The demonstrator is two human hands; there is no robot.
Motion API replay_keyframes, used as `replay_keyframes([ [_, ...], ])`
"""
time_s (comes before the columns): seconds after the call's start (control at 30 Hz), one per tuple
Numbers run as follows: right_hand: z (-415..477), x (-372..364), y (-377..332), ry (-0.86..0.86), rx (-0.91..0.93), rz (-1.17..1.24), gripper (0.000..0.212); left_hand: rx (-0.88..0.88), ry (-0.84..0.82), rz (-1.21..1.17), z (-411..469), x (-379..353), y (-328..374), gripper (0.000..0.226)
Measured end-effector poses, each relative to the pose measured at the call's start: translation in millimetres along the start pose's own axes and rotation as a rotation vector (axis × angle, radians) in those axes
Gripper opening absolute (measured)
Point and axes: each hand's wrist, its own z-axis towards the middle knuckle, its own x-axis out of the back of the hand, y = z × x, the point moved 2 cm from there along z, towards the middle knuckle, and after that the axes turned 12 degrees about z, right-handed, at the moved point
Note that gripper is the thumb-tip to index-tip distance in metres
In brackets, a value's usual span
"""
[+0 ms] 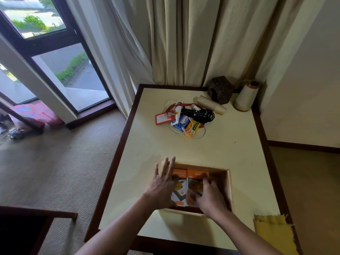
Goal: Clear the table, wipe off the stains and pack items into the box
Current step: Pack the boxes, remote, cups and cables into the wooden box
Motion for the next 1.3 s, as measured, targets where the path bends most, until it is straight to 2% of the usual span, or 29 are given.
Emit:
replay_keyframes([
  [0.17, 1.4, 1.5, -2.5, 0.042, -0.018, -0.007, 0.085, 0.015, 0.001, -0.059, 2.1, -0.6, 1.6, 0.110],
  [0.23, -0.7, 6.4, -3.8, 0.029, 0.006, -0.028, 0.076, 0.017, 0.008, -0.049, -0.5, 4.2, 1.3, 0.105],
  [0.33, -5.6, 21.1, -10.8, 0.096, 0.104, -0.086, 0.049, 0.033, 0.051, -0.140, -5.7, 20.2, -2.1, 0.081],
  [0.43, 3.1, 47.0, -25.7, 0.208, 0.289, 0.011, 0.019, 0.058, 0.209, -0.317, -4.2, 48.7, -14.2, 0.046],
  [0.5, 21.3, 67.4, -38.3, 0.249, 0.322, 0.105, 0.014, 0.119, 0.316, -0.407, 5.8, 67.5, -26.5, 0.031],
  [0.57, 43.9, 85.6, -52.8, 0.249, 0.297, 0.181, 0.014, 0.183, 0.403, -0.463, 22.4, 85.6, -40.5, 0.025],
  [0.73, 112.3, 105.0, -82.7, 0.197, 0.172, 0.129, 0.015, 0.260, 0.404, -0.379, 90.6, 121.8, -82.7, 0.023],
  [0.93, 176.2, 109.2, -128.6, 0.057, 0.123, 0.030, 0.011, 0.188, 0.271, -0.066, 186.7, 142.6, -122.8, 0.025],
  [1.03, 203.5, 101.4, -135.9, 0.002, 0.161, -0.035, 0.042, 0.126, 0.234, 0.012, 223.6, 138.9, -131.7, 0.025],
  [1.17, 234.8, 79.6, -127.1, -0.021, 0.192, -0.011, 0.071, 0.042, 0.170, 0.258, 262.2, 119.4, -135.9, 0.047],
  [1.3, 249.2, 74.4, -122.0, -0.061, 0.182, -0.079, 0.078, -0.020, 0.057, 0.400, 281.9, 116.3, -135.5, 0.060],
])
